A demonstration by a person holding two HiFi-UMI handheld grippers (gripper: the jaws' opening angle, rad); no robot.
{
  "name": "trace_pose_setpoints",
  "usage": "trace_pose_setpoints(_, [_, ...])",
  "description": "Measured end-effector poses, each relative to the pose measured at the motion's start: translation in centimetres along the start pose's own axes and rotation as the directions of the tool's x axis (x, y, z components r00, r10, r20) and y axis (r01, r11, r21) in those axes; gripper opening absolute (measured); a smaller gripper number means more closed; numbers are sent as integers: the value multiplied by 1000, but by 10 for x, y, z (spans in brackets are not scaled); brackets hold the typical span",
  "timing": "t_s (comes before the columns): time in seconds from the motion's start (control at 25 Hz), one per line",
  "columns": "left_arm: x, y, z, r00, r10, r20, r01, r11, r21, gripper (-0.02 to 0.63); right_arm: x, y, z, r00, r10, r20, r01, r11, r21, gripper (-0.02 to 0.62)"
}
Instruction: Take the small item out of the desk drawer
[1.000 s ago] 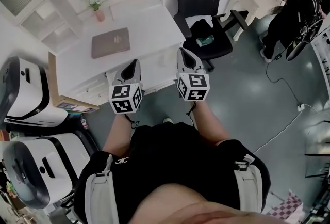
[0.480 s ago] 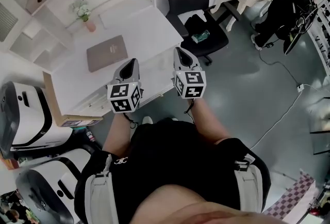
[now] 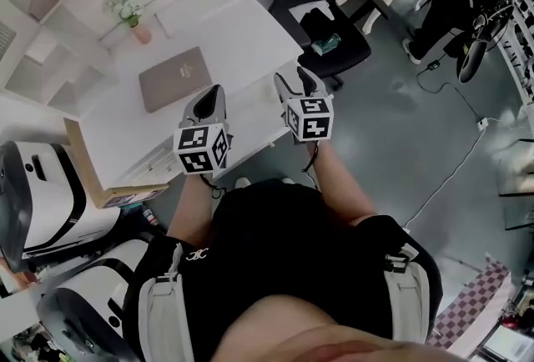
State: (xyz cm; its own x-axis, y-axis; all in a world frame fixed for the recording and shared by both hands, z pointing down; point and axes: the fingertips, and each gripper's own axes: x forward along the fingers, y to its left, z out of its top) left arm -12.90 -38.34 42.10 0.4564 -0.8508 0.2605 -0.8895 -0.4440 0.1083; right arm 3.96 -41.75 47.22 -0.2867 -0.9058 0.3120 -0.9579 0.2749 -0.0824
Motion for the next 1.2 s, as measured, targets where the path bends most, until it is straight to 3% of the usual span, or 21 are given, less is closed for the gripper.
trace_pose_setpoints(0.48, [6,45,-25,999,-5,-49,3,999,-47,14,56,7,-81,966,-36,-255,33,999,-16,230])
trace_pose_setpoints(0.8, [11,70,-41,995,-5,-96,0,998,-58,14,93,-4,-138,906,-51,-419,57,998,2,230])
trace_pose_setpoints(1.2, [18,103,-70,985,10,-170,-24,997,-79,14,132,-16,-186,840,-63,-539,87,996,19,230])
